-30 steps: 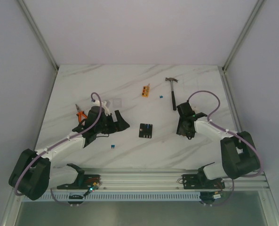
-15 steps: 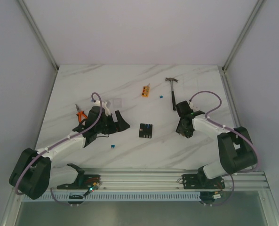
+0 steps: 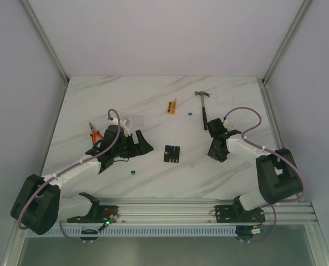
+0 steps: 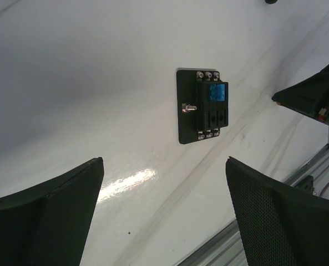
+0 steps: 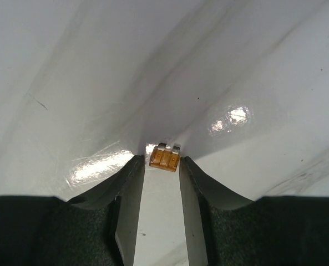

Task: Snap on the fuse box
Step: Pick up the fuse from the center of the board.

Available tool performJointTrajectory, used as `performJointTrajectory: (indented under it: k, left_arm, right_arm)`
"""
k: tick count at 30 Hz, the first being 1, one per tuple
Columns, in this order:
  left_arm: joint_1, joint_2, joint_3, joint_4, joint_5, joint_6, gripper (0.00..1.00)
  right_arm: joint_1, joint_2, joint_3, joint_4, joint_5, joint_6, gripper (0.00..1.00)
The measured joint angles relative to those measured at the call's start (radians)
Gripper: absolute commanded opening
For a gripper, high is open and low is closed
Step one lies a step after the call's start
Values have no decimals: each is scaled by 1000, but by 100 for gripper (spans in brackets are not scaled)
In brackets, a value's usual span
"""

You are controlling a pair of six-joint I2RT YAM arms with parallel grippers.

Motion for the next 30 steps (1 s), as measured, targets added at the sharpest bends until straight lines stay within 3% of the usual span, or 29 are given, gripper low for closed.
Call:
performJointTrajectory:
  k: [10,30]
  left_arm:
    - [0,-3,0,0,2,0,100]
    - [0,-10,0,0,2,0,100]
  right_arm:
    - [0,1,2,-10,-7,0,37]
    - [12,12,13,-7,-10,-45,21]
